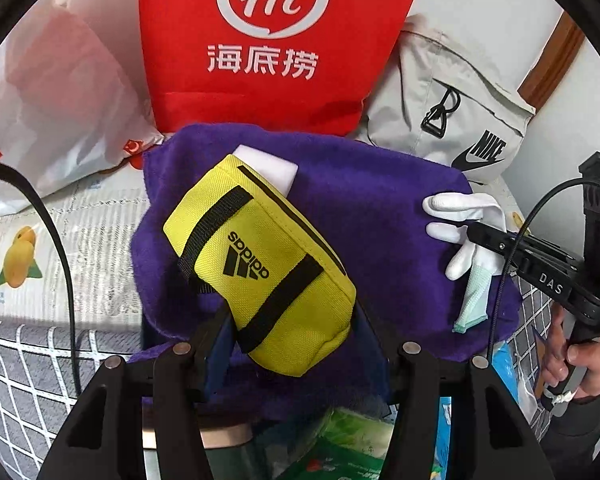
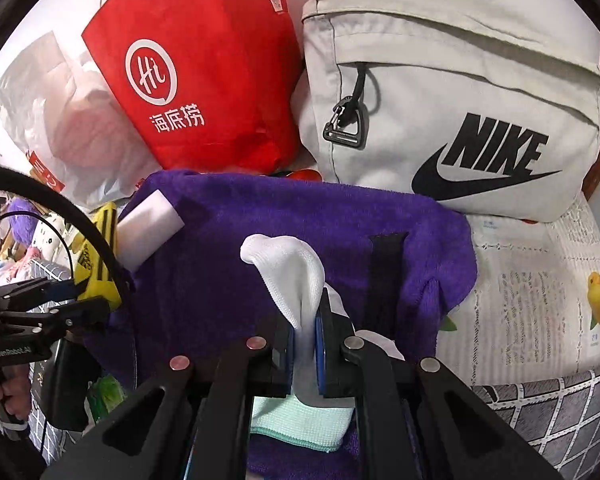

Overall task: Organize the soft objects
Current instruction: 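Set the yellow pouch on the towel with the left tool while the right tool drops the glove there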

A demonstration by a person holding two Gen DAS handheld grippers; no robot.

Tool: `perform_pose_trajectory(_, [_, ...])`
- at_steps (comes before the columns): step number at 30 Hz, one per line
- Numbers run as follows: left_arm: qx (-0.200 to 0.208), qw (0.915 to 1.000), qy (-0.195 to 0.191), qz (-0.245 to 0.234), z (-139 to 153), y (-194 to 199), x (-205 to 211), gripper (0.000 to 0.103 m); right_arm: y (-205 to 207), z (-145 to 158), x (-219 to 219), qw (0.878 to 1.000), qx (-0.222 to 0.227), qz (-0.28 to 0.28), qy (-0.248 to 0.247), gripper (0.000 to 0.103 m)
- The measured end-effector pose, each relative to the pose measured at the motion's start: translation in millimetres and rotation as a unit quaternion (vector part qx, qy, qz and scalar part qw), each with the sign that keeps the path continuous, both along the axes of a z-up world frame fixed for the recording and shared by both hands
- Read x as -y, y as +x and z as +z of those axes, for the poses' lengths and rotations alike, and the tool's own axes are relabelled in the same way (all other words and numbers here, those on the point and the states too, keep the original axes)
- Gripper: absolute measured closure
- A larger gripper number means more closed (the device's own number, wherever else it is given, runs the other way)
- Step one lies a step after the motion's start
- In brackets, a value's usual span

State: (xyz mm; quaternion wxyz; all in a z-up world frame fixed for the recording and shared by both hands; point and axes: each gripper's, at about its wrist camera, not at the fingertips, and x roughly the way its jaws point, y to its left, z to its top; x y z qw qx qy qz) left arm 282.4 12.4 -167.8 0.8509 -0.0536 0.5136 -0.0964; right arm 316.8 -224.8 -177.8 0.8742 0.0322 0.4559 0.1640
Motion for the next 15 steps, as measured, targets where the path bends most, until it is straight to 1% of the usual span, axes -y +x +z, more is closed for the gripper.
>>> perform_pose_trajectory(5, [-0.014,0.9999,0.006,0.0,-11.8,6.6,5.2,0.043,1.2,-4.3,-0.4,1.0,-0.008,-0.001,-0.002,0.093])
perform_pose_trajectory(6, [-0.018,0.9998,0.008,-0.002,-13.7,7.5,6.0,0.039,2.2,-4.1,0.2,1.0,-0.009,-0.002,-0.001,0.092])
perform_pose_trajectory(8, [-0.021,0.9997,0.012,-0.003,-15.1,8.6,7.2,0.037,2.5,-3.7,0.8,1.0,-0.012,-0.003,0.005,0.091])
perform_pose_trajectory(10, [-0.026,0.9995,0.015,-0.007,-15.1,9.3,8.3,0.031,3.7,-3.6,-1.0,1.0,-0.015,-0.001,0.007,0.082])
perform_pose_trajectory(12, [-0.03,0.9994,0.014,-0.007,-14.5,10.8,8.9,0.03,3.1,-2.7,-2.5,1.0,-0.016,-0.001,0.005,0.058])
perform_pose_trajectory(14, [-0.031,0.9995,0.007,-0.005,-11.7,10.0,6.5,0.025,1.0,0.3,-2.9,1.0,-0.013,-0.001,0.004,0.045])
perform_pose_trajectory(15, [-0.03,0.9995,0.003,-0.005,-10.1,8.8,5.3,0.023,-0.2,2.1,-2.6,1.0,-0.01,-0.001,0.007,0.043])
